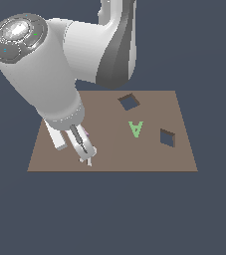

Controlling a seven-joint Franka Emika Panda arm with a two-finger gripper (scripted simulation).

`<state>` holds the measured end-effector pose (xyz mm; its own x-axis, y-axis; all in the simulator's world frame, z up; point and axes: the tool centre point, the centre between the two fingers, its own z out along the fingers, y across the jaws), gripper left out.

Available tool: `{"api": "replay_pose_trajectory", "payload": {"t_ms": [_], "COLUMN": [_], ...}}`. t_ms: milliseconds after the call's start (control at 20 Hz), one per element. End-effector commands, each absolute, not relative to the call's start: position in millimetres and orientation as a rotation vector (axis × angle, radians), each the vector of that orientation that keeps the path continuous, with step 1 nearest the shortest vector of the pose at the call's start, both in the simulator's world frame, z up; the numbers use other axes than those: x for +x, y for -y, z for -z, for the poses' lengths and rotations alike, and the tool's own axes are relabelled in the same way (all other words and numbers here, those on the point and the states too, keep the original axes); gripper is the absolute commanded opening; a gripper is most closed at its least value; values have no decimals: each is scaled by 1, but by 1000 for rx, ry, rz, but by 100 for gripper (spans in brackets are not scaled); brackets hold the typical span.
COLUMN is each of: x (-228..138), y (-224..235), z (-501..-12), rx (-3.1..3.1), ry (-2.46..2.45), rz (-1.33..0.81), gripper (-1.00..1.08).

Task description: Insert a designated object into the corresponding slot on a board.

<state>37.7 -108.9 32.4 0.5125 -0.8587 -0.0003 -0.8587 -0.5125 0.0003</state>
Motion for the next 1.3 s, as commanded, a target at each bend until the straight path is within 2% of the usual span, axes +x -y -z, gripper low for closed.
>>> {"api": "replay_pose_trajectory", "payload": {"t_ms": [0,650,1250], "x": [29,4,11], "y": [92,-7,-100], "z": [-33,-36,-38], "rx": [2685,2384,2062], "ry": [1632,2047,2372], "rz": [0,0,1], "gripper": [-100,-100,-100]}}
